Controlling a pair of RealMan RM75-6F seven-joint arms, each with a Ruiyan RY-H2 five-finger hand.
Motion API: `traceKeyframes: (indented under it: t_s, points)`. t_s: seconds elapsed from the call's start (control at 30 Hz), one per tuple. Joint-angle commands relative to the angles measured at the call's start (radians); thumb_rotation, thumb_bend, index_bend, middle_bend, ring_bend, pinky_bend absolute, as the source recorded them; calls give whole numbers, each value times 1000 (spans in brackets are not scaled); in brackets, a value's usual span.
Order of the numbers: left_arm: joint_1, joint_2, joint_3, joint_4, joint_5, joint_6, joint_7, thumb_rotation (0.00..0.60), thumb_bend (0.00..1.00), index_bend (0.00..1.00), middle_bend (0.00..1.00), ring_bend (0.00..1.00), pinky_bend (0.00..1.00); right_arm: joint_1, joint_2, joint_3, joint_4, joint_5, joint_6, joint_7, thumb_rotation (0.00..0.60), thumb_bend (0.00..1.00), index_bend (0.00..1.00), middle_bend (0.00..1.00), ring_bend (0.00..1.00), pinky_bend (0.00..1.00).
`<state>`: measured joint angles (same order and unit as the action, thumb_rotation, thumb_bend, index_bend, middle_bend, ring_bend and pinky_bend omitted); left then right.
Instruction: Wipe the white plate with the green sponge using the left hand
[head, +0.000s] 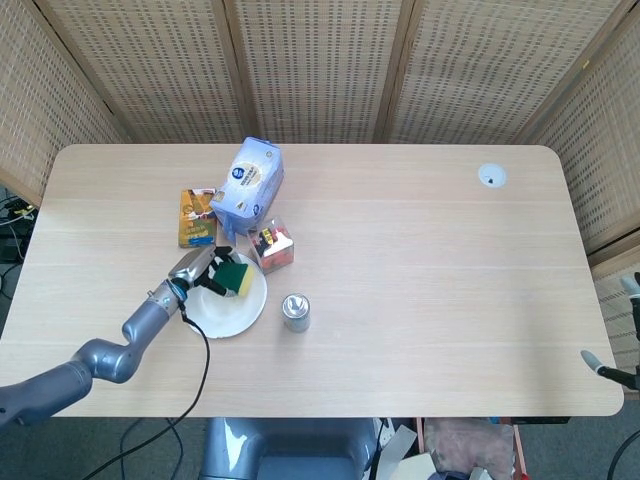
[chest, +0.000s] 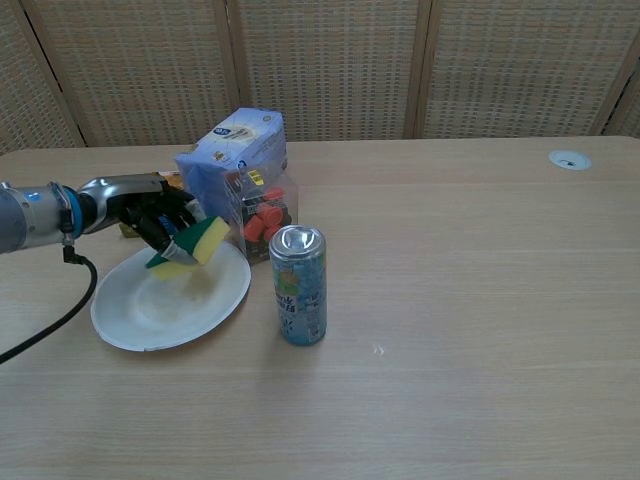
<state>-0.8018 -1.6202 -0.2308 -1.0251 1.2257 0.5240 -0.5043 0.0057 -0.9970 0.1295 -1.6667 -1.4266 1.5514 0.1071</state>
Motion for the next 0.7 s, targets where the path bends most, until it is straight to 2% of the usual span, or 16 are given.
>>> traceKeyframes:
  t_s: [0.03, 0.5, 0.7]
  points:
    - [3, 17, 0, -13, -3, 1, 3, 600, 161, 500, 392, 296, 376, 0, -1, 0, -1, -1, 1, -2, 600, 0, 0, 0, 0, 0]
    - [-18, -66, 41, 110, -39, -75, 58, 600, 161, 500, 392, 295, 376, 4, -3, -1, -3, 1, -7, -12, 600, 0, 0, 0, 0, 0]
    - [-10, -35, 20, 54, -30, -32, 54, 600, 161, 500, 392, 296, 376, 1, 1, -1, -2, -2, 0, -1, 600, 0, 0, 0, 0, 0]
